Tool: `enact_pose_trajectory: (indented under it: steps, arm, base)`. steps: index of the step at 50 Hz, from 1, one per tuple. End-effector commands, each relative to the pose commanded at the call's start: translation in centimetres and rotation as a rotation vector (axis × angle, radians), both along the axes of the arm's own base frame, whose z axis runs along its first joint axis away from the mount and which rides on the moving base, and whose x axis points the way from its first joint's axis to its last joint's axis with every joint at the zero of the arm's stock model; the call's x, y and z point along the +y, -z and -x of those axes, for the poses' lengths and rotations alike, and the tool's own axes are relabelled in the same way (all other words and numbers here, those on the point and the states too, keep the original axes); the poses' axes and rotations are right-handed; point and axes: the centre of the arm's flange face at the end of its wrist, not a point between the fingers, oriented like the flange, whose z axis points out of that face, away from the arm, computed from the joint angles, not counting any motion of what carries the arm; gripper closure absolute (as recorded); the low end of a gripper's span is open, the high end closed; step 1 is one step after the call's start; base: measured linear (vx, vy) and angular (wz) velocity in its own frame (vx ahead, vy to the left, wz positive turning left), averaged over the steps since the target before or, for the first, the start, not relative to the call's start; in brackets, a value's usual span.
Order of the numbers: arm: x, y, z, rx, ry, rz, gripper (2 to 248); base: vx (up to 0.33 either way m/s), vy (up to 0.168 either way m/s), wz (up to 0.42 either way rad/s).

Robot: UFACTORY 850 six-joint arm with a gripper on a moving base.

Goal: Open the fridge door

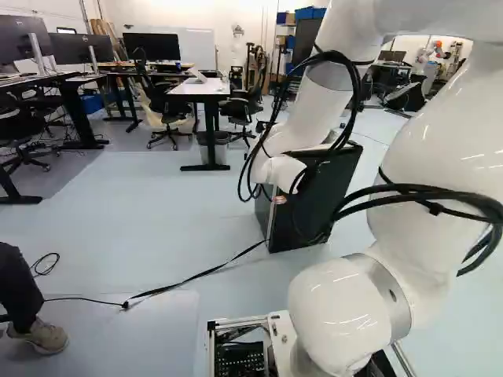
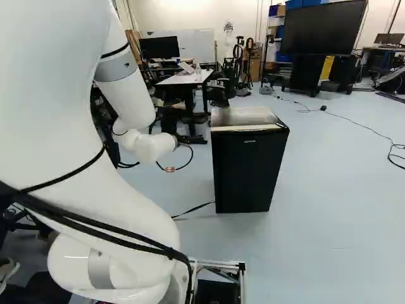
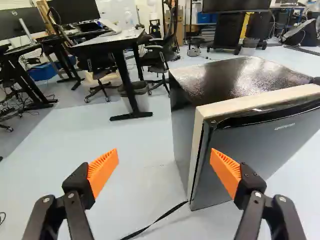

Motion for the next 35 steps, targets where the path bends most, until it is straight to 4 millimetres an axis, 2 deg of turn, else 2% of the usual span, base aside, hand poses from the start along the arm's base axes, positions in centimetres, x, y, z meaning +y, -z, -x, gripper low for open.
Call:
enact_pose_trajectory:
  steps: [35]
  arm:
    - [-0.5, 0.4, -6.0, -0.002, 0.236, -0.09, 3]
  base:
    - [0.0, 0.0, 0.0]
